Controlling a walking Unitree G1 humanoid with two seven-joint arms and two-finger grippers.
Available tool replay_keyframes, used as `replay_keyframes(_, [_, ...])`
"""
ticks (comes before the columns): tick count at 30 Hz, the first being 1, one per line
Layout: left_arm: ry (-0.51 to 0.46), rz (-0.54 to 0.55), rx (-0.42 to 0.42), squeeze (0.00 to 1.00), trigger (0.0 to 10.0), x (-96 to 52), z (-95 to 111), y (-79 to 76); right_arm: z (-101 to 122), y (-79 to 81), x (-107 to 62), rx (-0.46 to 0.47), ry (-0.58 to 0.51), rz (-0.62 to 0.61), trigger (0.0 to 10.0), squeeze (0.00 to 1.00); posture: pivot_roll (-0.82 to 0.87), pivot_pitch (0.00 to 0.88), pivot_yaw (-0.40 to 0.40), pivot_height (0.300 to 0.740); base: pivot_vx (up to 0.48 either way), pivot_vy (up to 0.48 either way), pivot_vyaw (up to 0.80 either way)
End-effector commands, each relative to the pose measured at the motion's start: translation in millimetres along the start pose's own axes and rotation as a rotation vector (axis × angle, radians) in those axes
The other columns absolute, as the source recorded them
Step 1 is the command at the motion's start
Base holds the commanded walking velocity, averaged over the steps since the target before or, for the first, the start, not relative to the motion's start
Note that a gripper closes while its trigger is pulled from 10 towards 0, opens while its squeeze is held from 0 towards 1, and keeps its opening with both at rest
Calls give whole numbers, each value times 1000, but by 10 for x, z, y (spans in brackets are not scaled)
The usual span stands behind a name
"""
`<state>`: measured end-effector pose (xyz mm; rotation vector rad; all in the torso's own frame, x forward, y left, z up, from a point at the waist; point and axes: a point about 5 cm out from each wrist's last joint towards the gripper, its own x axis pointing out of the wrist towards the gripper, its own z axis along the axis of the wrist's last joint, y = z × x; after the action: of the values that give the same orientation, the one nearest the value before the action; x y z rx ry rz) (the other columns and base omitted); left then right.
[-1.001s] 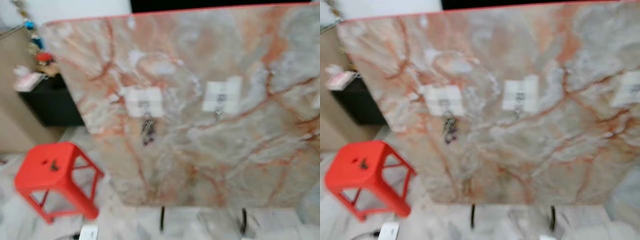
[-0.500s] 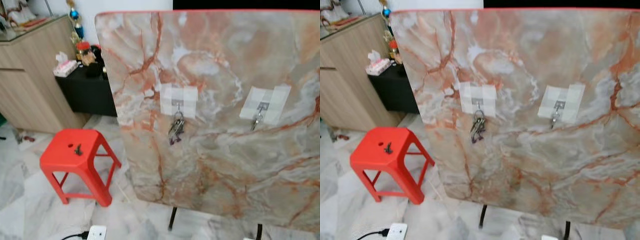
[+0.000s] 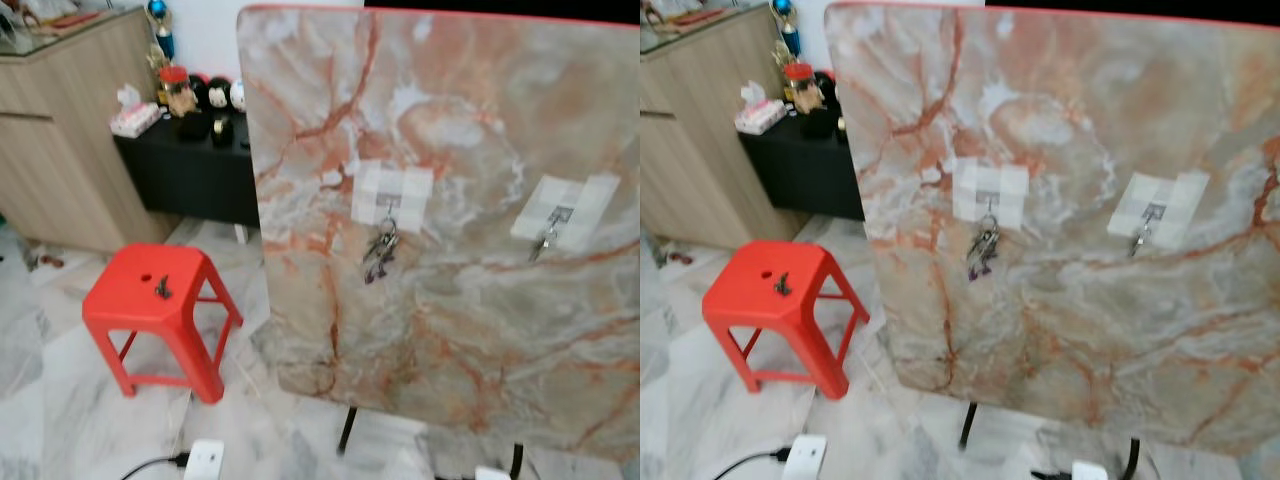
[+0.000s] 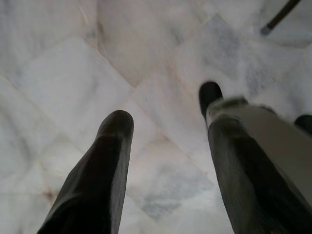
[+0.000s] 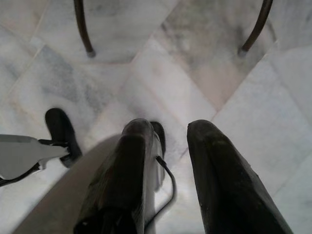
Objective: Hang keys on a hook
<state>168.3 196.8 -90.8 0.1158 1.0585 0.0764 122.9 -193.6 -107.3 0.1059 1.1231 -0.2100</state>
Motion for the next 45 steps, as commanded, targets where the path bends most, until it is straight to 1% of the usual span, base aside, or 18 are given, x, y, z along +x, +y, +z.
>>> replay_keyframes(1, [22, -6, 5, 0, 10000, -5, -59, -24, -54, -61, -9, 2, 22, -13, 10000, 0, -90, 0, 14, 740, 0, 277, 0])
replay_keyframes(45, [24, -9, -14, 0, 10000, -11, -92, 14, -31, -40, -4, -58, 29, 17, 10000, 0, -84, 0, 12, 740, 0, 280, 0])
